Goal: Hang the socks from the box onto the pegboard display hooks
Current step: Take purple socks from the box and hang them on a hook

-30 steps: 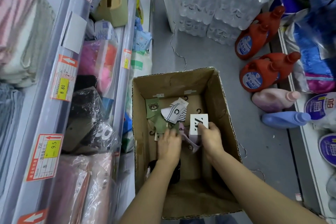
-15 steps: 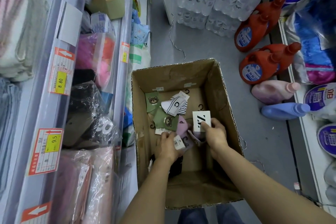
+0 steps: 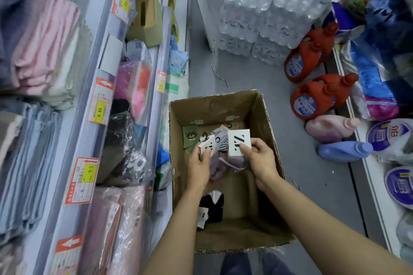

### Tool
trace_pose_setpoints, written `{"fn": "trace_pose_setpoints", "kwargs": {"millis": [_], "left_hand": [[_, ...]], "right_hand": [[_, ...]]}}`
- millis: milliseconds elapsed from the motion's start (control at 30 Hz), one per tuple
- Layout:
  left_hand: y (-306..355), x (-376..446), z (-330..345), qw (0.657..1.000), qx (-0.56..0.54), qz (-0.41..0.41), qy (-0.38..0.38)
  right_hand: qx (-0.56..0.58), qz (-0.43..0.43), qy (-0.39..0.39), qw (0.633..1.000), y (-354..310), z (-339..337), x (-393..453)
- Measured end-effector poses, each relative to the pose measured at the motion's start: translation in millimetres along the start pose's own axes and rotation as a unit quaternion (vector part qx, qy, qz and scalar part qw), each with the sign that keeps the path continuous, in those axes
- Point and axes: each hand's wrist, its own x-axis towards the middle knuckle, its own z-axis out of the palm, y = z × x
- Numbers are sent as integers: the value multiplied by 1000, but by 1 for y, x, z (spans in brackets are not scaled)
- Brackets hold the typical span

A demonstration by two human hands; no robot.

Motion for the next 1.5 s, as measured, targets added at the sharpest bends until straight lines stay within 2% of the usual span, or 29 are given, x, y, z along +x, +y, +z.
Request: {"fn": "trace_pose_setpoints", "kwargs": {"millis": [200, 333, 500, 733, 967, 1200, 1500], "left_hand": [[53, -24, -20, 988, -143, 42, 37], [79, -45, -39, 980, -178, 73, 49], [101, -84, -61, 965, -214, 103, 111], [108, -190, -72, 920, -296, 133, 220], [94, -308, -100, 882, -322, 150, 308], [68, -421, -151, 830, -330, 186, 409], [3, -579, -213, 767, -295, 240, 517]], "right_hand": [[10, -77, -55, 995, -45, 3, -25], [12, -111, -96, 989, -69, 2, -39], [1, -149, -148, 978, -94, -4, -68], [-28, -227, -251, 941, -101, -17, -140], [-51, -266, -366, 890, -82, -25, -239], [-61, -297, -458, 835, -44, -10, -342], [-15, -271, -572, 774, 40, 0, -502]]}}
